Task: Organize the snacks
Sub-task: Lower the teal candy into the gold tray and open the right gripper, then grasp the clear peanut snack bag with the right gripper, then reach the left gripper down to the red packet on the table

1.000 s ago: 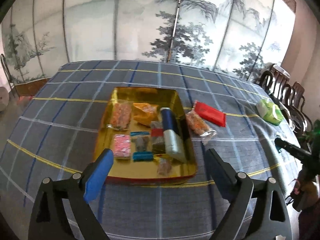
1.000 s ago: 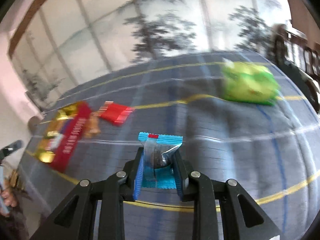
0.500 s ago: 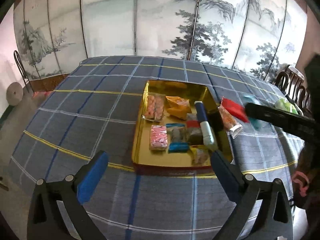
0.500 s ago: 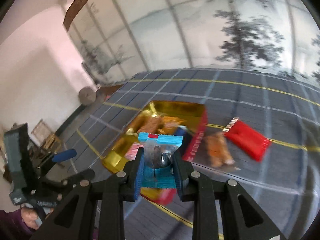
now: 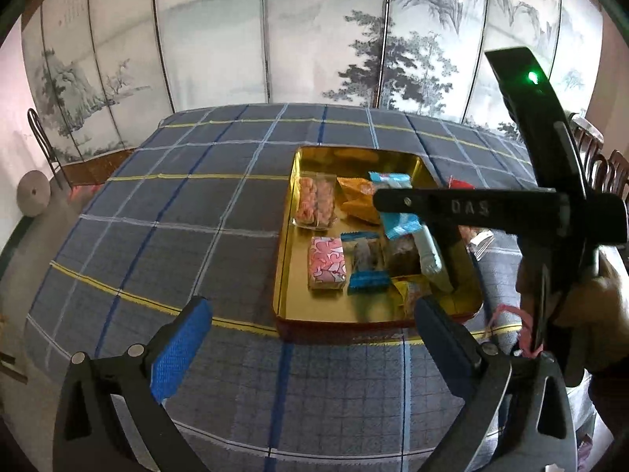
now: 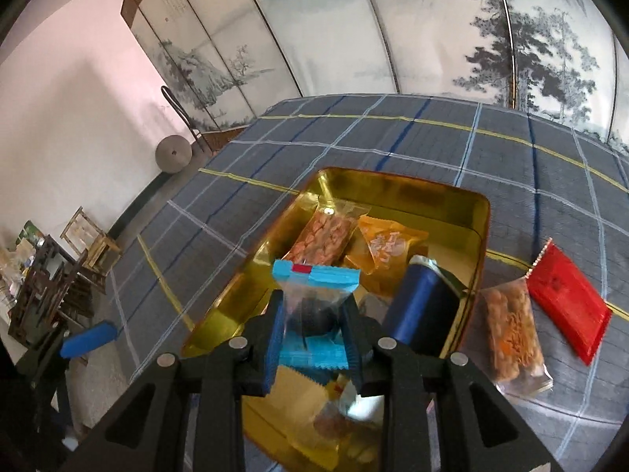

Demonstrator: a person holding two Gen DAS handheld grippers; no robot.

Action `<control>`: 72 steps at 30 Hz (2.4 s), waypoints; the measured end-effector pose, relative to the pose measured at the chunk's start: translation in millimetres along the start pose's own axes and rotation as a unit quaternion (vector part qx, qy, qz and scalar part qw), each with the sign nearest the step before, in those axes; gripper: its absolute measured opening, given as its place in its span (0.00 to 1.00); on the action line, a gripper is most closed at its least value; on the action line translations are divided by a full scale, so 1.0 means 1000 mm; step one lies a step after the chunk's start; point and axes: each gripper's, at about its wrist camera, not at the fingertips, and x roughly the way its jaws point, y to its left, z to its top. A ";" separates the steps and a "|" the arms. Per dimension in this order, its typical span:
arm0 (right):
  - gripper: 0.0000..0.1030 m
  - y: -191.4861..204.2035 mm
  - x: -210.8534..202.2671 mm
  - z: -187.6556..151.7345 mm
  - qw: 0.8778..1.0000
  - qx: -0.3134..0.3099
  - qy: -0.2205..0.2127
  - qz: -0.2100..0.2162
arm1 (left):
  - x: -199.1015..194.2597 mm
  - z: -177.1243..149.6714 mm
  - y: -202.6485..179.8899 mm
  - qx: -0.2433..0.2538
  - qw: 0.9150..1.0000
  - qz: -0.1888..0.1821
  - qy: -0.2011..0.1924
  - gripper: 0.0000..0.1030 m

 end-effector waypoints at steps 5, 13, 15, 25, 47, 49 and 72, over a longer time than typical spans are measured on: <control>0.31 -0.009 -0.001 0.004 1.000 0.016 -0.012 0.007 | 0.007 -0.003 -0.002 0.001 1.000 -0.001 0.011 0.99; 0.38 -0.058 -0.059 -0.009 0.997 0.039 -0.046 -0.051 | 0.004 -0.004 -0.009 0.012 1.000 -0.001 0.001 0.99; 0.38 -0.072 -0.065 -0.020 0.996 0.031 -0.029 -0.078 | 0.004 -0.003 -0.010 0.013 1.000 -0.001 -0.003 0.99; 0.38 -0.099 -0.044 -0.043 0.992 0.013 0.020 -0.122 | 0.015 -0.006 -0.017 0.017 1.000 -0.010 0.016 0.99; 0.36 -0.111 -0.065 -0.069 0.982 -0.024 0.018 -0.185 | 0.009 -0.005 -0.053 0.085 0.996 -0.003 -0.002 0.99; 0.36 -0.129 -0.101 -0.090 0.979 0.007 -0.004 -0.206 | 0.008 -0.006 -0.063 0.099 0.995 -0.004 -0.004 0.99; 0.38 -0.281 -0.205 -0.190 0.923 0.163 -0.055 -0.343 | 0.013 -0.010 -0.187 0.318 0.948 -0.010 -0.015 1.00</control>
